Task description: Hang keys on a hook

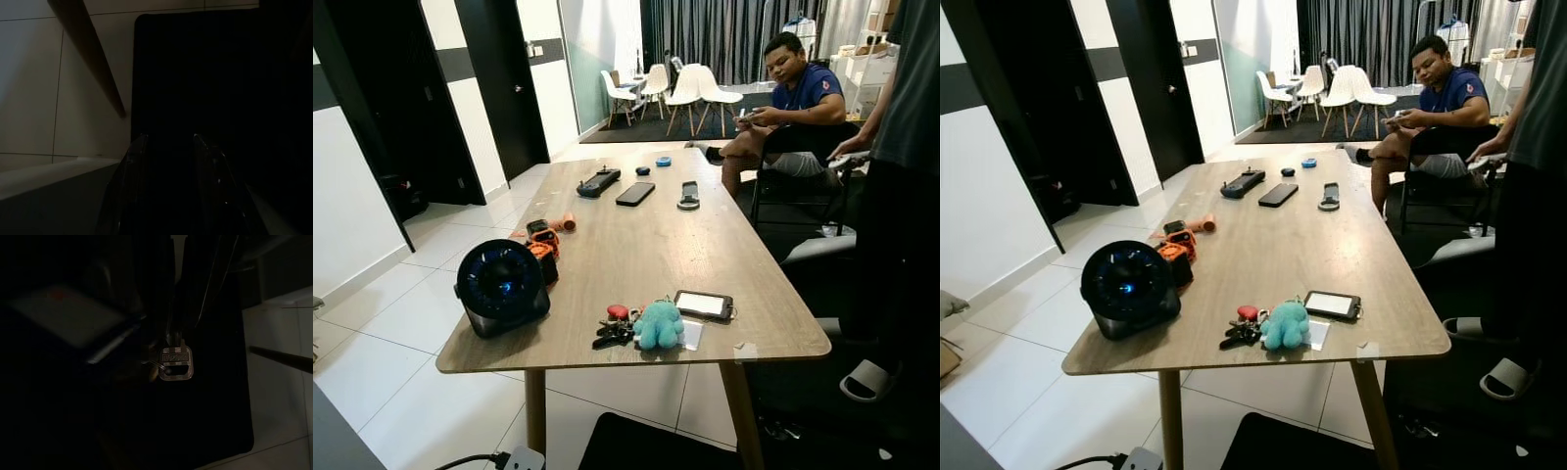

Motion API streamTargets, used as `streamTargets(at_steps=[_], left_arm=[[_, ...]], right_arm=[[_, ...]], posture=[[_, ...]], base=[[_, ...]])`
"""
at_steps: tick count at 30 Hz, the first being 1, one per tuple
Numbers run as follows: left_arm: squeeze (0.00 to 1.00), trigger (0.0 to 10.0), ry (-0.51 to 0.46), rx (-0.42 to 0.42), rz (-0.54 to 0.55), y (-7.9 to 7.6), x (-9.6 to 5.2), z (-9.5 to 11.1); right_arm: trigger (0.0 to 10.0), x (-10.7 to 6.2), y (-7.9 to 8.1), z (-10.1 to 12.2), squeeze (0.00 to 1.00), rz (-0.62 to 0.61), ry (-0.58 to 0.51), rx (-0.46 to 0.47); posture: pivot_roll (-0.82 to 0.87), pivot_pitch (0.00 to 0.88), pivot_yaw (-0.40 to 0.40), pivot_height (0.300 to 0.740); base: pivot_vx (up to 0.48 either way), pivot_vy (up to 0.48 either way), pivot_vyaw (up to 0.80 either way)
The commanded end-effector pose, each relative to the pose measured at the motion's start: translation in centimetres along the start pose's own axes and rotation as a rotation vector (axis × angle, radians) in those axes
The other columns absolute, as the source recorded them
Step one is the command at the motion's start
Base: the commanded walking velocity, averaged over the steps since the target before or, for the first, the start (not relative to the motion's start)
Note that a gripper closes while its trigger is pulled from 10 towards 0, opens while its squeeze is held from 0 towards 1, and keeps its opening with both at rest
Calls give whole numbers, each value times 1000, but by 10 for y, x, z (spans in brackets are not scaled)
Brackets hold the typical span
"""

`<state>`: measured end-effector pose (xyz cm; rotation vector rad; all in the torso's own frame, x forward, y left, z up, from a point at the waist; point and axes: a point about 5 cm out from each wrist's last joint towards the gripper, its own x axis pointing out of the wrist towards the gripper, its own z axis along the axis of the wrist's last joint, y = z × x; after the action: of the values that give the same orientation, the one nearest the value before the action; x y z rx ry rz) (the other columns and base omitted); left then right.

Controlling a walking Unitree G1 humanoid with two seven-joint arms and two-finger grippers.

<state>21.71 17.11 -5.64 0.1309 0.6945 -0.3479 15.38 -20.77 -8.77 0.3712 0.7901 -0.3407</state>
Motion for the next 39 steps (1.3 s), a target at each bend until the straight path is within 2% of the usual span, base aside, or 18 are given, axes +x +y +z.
streamTargets(at_steps=[1, 6, 9, 11, 15, 19, 25, 31, 34, 38, 39], left_arm=[[0, 10000, 12, 3, 34, 10, -5, -5], [0, 10000, 11, -2, 45, 7, -5, -8], [0, 10000, 7, -61, 76, 1, -7, -14], [0, 10000, 4, -72, 83, 0, -7, -16], [0, 10000, -15, -110, 110, -4, -9, -20], [0, 10000, -20, -117, 120, -6, -10, -22], [0, 10000, -27, -116, 122, -9, -10, -22], [0, 10000, -30, -98, 97, -13, -7, -19], [0, 10000, -33, -68, 66, -17, -3, -12], [0, 10000, -30, -62, 57, -17, -2, -11], [0, 10000, -29, -57, 49, -17, -1, -10]], right_arm=[[10000, 1, 5, 0, 0, 35, 2, -55], [10000, 2, 6, 4, 0, 56, 2, -116], [10000, 5, 5, 13, 0, 88, 11, -196], [10000, 6, 5, 15, 0, 93, 12, -213], [10000, 10, 9, 27, 0, 127, 11, -277], [10000, 12, 13, 33, 0, 145, 9, -308], [10000, 14, 15, 38, 0, 156, 4, -328], [10000, 12, 11, 39, 0, 141, -37, -322], [10000, 10, 2, 38, 0, 106, -62, -285], [10000, 9, 1, 35, 0, 99, -58, -277], [10000, 8, 1, 34, 0, 95, -59, -270]], posture=[[19, 33, 93, 740], [23, 32, 73, 740], [47, 26, -12, 740], [49, 26, -19, 740], [71, 24, -84, 740], [74, 24, -104, 740], [72, 24, -110, 740], [36, 28, -69, 740], [15, 31, -36, 740], [14, 31, -33, 740], [7, 34, -11, 740]], base=[[0, 0, 0], [0, 0, 0], [0, 0, 0], [0, 0, 0], [0, 0, 0], [0, 0, 0], [0, 0, 0], [0, 0, 0], [0, 0, 0], [0, 0, 0], [0, 0, 0]])
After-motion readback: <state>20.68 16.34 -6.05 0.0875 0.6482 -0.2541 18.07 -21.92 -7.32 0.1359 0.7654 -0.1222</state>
